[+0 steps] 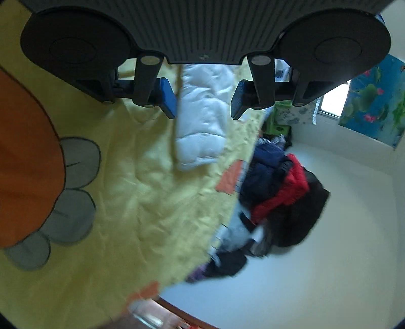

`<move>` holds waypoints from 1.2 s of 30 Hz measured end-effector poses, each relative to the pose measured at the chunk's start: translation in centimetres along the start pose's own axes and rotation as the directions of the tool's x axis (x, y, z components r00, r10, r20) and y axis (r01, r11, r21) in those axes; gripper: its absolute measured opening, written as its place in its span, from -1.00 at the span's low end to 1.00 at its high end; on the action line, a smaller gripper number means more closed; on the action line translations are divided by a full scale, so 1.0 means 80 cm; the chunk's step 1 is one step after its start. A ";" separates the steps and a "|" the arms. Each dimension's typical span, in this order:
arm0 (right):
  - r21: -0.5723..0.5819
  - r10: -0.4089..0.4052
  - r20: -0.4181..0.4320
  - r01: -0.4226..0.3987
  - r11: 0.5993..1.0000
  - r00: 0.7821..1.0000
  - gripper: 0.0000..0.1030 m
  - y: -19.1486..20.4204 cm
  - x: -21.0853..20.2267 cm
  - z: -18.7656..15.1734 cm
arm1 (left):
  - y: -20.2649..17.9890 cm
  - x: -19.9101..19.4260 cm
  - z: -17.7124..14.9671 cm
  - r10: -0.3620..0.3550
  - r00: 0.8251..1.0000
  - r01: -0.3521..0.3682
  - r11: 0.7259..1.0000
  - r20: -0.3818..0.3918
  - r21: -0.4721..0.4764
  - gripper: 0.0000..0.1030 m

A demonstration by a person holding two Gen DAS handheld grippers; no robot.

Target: Fold small clothes

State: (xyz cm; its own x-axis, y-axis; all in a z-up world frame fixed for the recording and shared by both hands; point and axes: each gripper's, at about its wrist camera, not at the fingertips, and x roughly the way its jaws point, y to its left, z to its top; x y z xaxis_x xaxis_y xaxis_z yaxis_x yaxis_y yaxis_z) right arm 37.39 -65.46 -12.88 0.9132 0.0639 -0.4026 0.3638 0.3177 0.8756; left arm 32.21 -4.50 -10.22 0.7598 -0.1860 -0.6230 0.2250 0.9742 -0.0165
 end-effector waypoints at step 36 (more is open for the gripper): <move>-0.805 0.116 -0.425 -0.434 0.405 0.898 -0.82 0.212 -0.074 -0.472 | 0.106 -0.073 0.029 -0.370 0.922 0.359 0.704 0.115 -0.613 1.00</move>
State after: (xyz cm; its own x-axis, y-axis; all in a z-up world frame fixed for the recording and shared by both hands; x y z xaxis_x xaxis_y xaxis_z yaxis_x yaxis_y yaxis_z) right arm 31.24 -24.76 -5.73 0.7838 0.4965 -0.3730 -0.3965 0.8624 0.3148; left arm 31.06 4.54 -4.89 0.6874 -0.5468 -0.4780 0.0576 0.6971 -0.7146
